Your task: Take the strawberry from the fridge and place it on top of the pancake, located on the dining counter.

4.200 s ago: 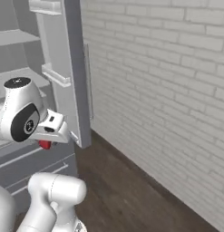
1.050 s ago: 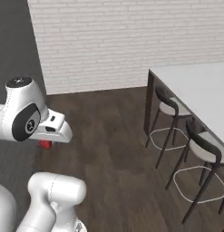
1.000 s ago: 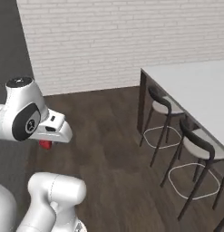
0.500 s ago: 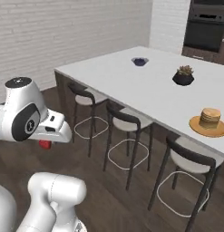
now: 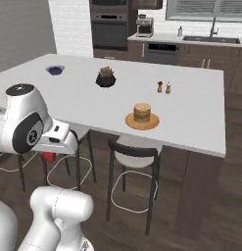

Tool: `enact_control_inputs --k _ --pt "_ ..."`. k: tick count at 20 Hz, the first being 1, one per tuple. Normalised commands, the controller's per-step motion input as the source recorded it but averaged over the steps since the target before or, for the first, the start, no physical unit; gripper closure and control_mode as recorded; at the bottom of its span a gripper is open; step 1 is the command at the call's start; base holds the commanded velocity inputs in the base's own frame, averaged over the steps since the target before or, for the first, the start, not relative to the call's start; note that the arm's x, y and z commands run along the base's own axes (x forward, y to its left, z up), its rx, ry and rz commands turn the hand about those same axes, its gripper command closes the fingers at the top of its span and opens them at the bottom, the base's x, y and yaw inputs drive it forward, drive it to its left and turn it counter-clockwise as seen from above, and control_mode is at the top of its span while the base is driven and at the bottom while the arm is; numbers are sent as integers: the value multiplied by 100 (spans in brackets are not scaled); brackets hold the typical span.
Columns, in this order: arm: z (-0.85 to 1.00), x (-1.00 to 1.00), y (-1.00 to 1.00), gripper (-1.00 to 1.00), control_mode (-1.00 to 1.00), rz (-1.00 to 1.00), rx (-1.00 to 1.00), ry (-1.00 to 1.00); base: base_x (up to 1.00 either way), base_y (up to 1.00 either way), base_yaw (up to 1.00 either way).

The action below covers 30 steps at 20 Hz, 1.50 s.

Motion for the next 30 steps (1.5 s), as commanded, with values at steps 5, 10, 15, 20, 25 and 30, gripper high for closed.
enact_control_inputs --k 5,10,15,20,25,30 --pt "0 0 0 100 100 0 0 0 63 -1 -64" --pt "0 0 0 100 100 0 0 0 75 16 -34" --pt "0 0 0 100 100 0 0 0 44 29 -5" --pt "0 0 0 100 100 0 0 0 29 29 2" --pt "0 0 0 100 100 0 0 0 42 8 12" --pt "0 0 0 100 100 0 0 0 66 -10 15"
